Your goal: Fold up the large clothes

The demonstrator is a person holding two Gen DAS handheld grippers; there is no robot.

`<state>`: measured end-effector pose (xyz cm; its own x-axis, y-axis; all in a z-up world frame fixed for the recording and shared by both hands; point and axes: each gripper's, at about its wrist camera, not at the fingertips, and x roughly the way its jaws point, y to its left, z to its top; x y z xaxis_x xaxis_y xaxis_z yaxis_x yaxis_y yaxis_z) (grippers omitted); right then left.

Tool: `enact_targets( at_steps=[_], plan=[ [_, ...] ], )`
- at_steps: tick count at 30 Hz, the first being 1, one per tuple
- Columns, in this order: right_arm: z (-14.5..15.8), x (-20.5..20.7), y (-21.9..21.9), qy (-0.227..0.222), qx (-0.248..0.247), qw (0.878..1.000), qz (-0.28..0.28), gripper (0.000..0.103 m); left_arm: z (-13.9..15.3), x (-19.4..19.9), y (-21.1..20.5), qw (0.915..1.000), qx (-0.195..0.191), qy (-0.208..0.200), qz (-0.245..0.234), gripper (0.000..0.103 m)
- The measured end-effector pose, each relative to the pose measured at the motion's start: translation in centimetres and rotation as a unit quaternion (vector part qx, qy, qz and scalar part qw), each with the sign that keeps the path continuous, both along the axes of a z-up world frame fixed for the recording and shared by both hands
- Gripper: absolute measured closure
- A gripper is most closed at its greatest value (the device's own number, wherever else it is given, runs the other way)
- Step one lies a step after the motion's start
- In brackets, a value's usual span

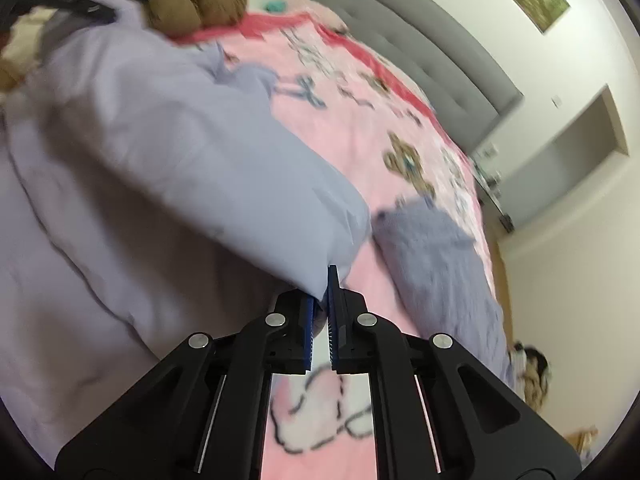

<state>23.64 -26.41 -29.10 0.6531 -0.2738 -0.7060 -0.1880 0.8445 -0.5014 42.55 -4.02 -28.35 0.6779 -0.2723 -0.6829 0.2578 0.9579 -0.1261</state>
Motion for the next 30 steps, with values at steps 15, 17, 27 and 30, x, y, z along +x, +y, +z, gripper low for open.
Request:
enact_targets(
  at_steps=[15,17,27,30],
  plan=[
    [-6.5,-2.4,1.4,-0.006,-0.064,0.998,0.009,0.07,-6.4,0.4,1.1,0.9933,0.098,0.06,0.007,0.086],
    [-6.0,-3.2,-0.2,-0.011,-0.032,0.999,-0.01,0.071,-5.9,0.3,1.3,0.9944,0.089,0.054,0.012,0.086],
    [-4.6,1.7,-6.9,-0.002,0.245,0.96,-0.136,0.077,-6.4,-0.3,0.3,0.9921,0.114,0.051,0.012,0.085],
    [-7.6,3.3,-5.3,0.062,0.201,0.968,-0.134,0.078,-6.6,-0.5,0.4,0.9919,0.109,0.061,0.022,0.085]
  ],
)
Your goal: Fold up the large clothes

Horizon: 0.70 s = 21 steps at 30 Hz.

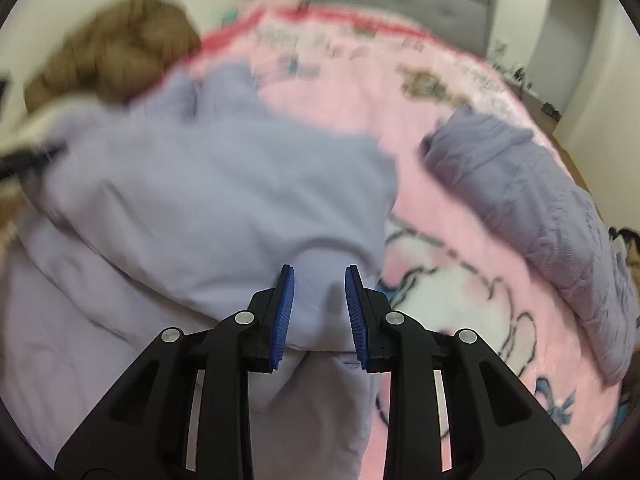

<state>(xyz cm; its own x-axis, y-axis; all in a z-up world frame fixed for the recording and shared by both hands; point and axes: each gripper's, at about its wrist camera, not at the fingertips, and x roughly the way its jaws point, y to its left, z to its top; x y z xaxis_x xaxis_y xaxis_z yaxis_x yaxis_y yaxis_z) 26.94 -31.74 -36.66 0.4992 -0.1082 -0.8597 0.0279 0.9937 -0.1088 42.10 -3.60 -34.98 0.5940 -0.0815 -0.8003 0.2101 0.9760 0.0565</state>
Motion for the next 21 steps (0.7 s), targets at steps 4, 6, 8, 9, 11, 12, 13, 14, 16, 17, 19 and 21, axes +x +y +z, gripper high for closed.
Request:
enact_targets(
  at_steps=[4,6,8,9,11,12,13,14,16,17,19,21],
  plan=[
    [-2.8,-0.5,1.6,0.039,-0.023,0.999,0.003,0.079,-1.3,-0.3,-0.4,0.9996,0.017,0.023,-0.001,0.084],
    [-3.1,-0.4,1.7,0.047,-0.023,0.999,-0.003,0.079,-1.8,-0.9,-0.7,0.9995,0.028,0.014,-0.005,0.084],
    [-3.1,-0.2,1.8,0.06,-0.02,0.998,-0.008,0.078,-1.9,-1.2,-0.5,0.9996,0.025,0.013,0.0,0.084],
    [-2.9,0.0,1.7,0.068,-0.016,0.997,-0.013,0.078,-1.9,-1.2,-0.3,0.9997,0.02,0.015,0.003,0.084],
    [-1.3,-0.3,1.5,0.043,-0.004,0.999,-0.025,0.077,-1.7,-1.5,-0.2,0.9995,0.027,0.015,0.005,0.084],
    [0.1,-0.8,1.0,0.013,0.011,0.999,-0.03,0.077,-1.4,-1.8,-0.2,0.9995,0.032,0.005,0.002,0.084],
    [1.3,-1.3,0.4,-0.026,0.033,0.999,-0.034,0.075,-0.9,-2.2,0.1,0.9996,0.027,-0.007,-0.001,0.084],
    [2.6,-1.7,-0.4,-0.063,0.057,0.996,-0.04,0.061,-0.5,-2.4,0.3,0.9997,0.021,-0.012,-0.003,0.084],
    [4.7,-0.9,-2.6,-0.11,0.1,0.987,-0.063,0.04,-0.4,-2.6,0.8,0.9999,0.013,-0.005,-0.003,0.084],
    [5.0,0.7,-3.8,-0.101,0.106,0.987,-0.074,0.041,-0.6,-2.5,1.0,0.9999,0.01,0.005,-0.003,0.084],
    [4.7,4.0,-5.6,-0.07,0.098,0.989,-0.091,0.042,-0.7,-2.5,1.0,1.0,0.005,0.006,-0.002,0.084],
    [4.0,7.8,-7.5,-0.042,0.103,0.987,-0.113,0.046,-1.0,-2.4,0.8,1.0,0.006,0.007,0.0,0.084]
  ],
)
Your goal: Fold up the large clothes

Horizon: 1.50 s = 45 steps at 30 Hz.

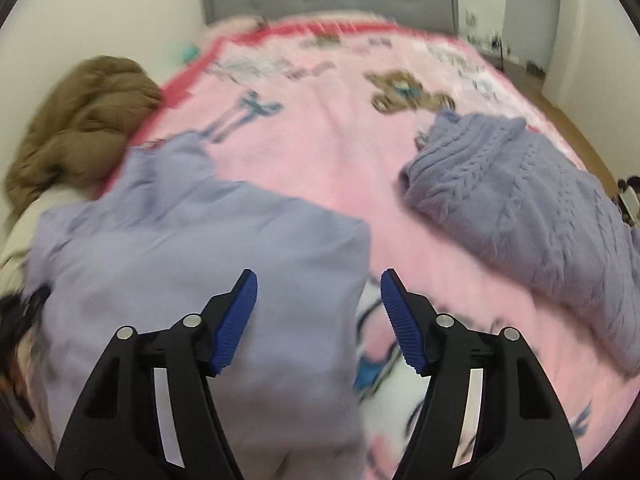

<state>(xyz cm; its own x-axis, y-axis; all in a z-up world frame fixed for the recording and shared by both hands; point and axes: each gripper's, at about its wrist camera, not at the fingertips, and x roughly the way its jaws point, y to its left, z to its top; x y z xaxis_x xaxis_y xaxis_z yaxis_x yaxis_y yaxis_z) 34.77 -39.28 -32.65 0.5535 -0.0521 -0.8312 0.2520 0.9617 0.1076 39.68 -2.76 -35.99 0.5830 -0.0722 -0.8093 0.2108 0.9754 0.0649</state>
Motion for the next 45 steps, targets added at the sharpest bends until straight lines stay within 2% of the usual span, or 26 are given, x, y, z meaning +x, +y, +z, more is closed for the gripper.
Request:
enact_targets(
  at_steps=[4,7,9,10,13,16,17,19,20,21,23,26,28,29,31,34,37,40,41,42,45],
  plan=[
    [-3.0,5.5,-2.7,0.082,0.08,0.992,-0.056,0.046,-0.4,-0.3,-0.2,0.9999,0.009,0.001,0.007,0.084],
    [-4.6,7.1,-3.4,0.107,0.135,0.981,-0.088,0.046,-0.5,-0.9,-0.3,0.9997,0.022,-0.003,0.005,0.084],
    [-5.5,8.3,-3.8,0.143,0.152,0.972,-0.104,0.046,-0.5,-1.4,-0.2,0.9997,0.023,-0.003,0.001,0.084],
    [-5.8,8.7,-4.0,0.157,0.149,0.969,-0.115,0.046,-0.5,-1.5,-0.1,0.9998,0.02,-0.004,0.001,0.084],
    [-6.8,10.7,-4.4,0.235,0.145,0.952,-0.133,0.062,-0.5,-1.8,0.1,0.9999,0.014,-0.006,0.0,0.084],
    [-7.3,12.7,-4.1,0.302,0.131,0.937,-0.12,0.065,-0.5,-1.6,0.3,1.0,0.004,-0.002,0.004,0.084],
    [-7.4,13.6,-3.6,0.334,0.109,0.931,-0.104,0.066,-0.5,-1.5,0.3,1.0,0.0,-0.002,0.007,0.084],
    [-7.4,14.7,-2.9,0.361,0.076,0.925,-0.094,0.076,-0.6,-1.4,0.3,0.9999,-0.007,0.0,0.009,0.084],
    [-7.6,15.3,-2.3,0.379,0.069,0.919,-0.082,0.087,-0.6,-1.4,0.3,0.9999,-0.008,0.0,0.01,0.084],
    [-7.6,15.6,-1.8,0.388,0.059,0.917,-0.073,0.09,-0.6,-1.4,0.3,0.9999,-0.008,0.0,0.01,0.084],
    [-7.1,16.1,-1.4,0.386,0.05,0.919,-0.062,0.092,-0.7,-1.4,0.3,0.9999,-0.005,0.004,0.01,0.084],
    [-6.8,16.0,-2.8,0.367,0.09,0.922,-0.09,0.093,-0.6,-1.2,0.3,0.9998,-0.006,0.007,0.016,0.084],
    [-7.6,15.3,-4.2,0.364,0.109,0.918,-0.116,0.094,-0.7,-1.2,0.2,0.9998,-0.008,0.009,0.017,0.084],
    [-8.4,14.9,-4.8,0.366,0.099,0.916,-0.13,0.095,-0.8,-1.2,0.0,0.9999,-0.001,0.009,0.01,0.084],
    [-9.6,14.0,-5.4,0.365,0.108,0.913,-0.146,0.095,-0.9,-1.3,-0.4,1.0,0.009,0.004,-0.003,0.084],
    [-9.6,13.9,-5.2,0.339,0.114,0.923,-0.144,0.094,-1.0,-1.3,-0.8,0.9998,0.016,0.0,-0.01,0.084],
    [-7.7,13.9,-5.7,0.296,0.152,0.931,-0.149,0.089,-1.0,-1.1,-0.4,1.0,0.005,0.005,-0.002,0.084],
    [-5.3,14.1,-5.4,0.274,0.144,0.944,-0.116,0.087,-0.8,-1.1,-0.1,1.0,-0.004,0.005,0.002,0.084],
    [-4.8,14.2,-5.0,0.276,0.132,0.947,-0.103,0.079,-0.8,-1.2,-0.1,1.0,-0.004,0.006,0.003,0.084],
    [-4.6,14.3,-4.5,0.278,0.127,0.948,-0.092,0.073,-0.8,-1.2,-0.2,1.0,-0.004,0.006,0.004,0.084],
    [-5.8,13.7,-3.0,0.313,0.099,0.943,-0.057,0.074,-0.8,-1.1,-0.2,0.9999,-0.005,0.008,0.008,0.084]
  ],
)
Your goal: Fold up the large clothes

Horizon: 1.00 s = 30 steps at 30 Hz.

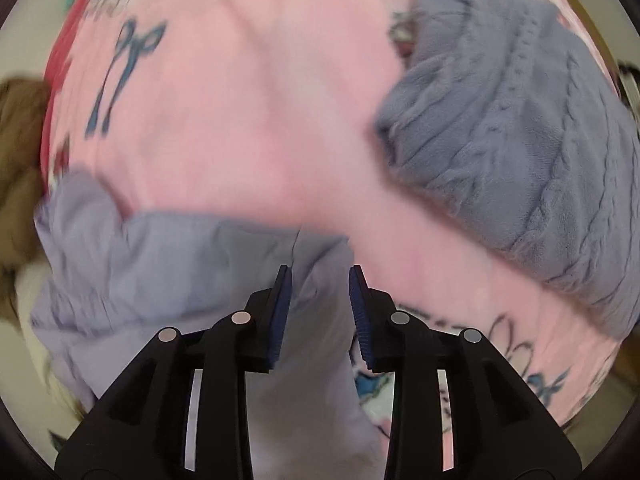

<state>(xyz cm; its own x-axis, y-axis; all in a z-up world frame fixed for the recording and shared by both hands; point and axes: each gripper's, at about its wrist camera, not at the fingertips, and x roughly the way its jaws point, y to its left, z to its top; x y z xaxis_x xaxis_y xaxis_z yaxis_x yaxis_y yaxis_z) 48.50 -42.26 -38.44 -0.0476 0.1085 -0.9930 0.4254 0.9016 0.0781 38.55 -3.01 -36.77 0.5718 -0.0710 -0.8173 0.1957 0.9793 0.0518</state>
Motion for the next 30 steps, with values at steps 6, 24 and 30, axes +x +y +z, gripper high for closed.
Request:
enact_targets(
  at_steps=[6,24,30],
  plan=[
    [-1.8,0.9,0.1,-0.005,0.014,1.0,-0.009,0.093,0.0,0.0,-0.1,1.0,0.007,-0.003,-0.003,0.084],
    [5.2,-8.9,4.2,-0.306,0.0,0.952,0.033,0.053,4.9,-4.1,-0.5,0.985,0.048,-0.164,-0.023,0.059],
    [3.4,-11.9,9.0,-0.294,-0.065,0.947,0.114,0.051,2.5,-1.5,-4.7,0.9867,0.076,-0.079,-0.12,0.05]
  ],
)
